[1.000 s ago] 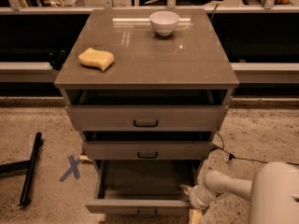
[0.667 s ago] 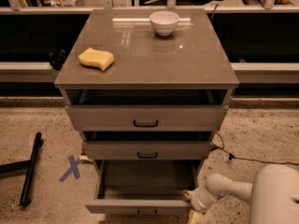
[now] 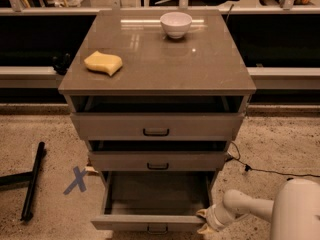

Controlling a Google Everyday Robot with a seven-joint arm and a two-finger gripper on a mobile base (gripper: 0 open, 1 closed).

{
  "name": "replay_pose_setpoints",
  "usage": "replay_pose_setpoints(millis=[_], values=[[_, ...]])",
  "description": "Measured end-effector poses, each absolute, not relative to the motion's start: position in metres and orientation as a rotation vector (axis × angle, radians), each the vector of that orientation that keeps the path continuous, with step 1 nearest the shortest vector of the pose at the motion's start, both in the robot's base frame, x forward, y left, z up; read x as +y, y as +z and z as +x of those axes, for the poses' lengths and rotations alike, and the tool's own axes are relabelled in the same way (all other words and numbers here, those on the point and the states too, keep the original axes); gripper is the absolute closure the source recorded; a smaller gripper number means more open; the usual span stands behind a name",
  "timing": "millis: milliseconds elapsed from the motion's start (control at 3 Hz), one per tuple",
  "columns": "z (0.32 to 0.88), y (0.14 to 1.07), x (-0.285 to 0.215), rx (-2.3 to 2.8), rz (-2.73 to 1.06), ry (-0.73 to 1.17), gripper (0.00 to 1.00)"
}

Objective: Open bottom drawer

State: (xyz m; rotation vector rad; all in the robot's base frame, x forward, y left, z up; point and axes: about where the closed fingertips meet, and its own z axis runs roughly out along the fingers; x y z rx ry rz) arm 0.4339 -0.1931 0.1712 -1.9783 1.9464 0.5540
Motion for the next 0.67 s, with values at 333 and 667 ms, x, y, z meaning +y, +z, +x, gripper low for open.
replay_pose_setpoints(millis=[333, 667], values=[[0.4271, 0.1750, -0.1980, 1.946, -1.979, 0.537, 0.86], [0.4270, 0.1749, -0.1980, 1.946, -1.979, 0.537, 1.00]])
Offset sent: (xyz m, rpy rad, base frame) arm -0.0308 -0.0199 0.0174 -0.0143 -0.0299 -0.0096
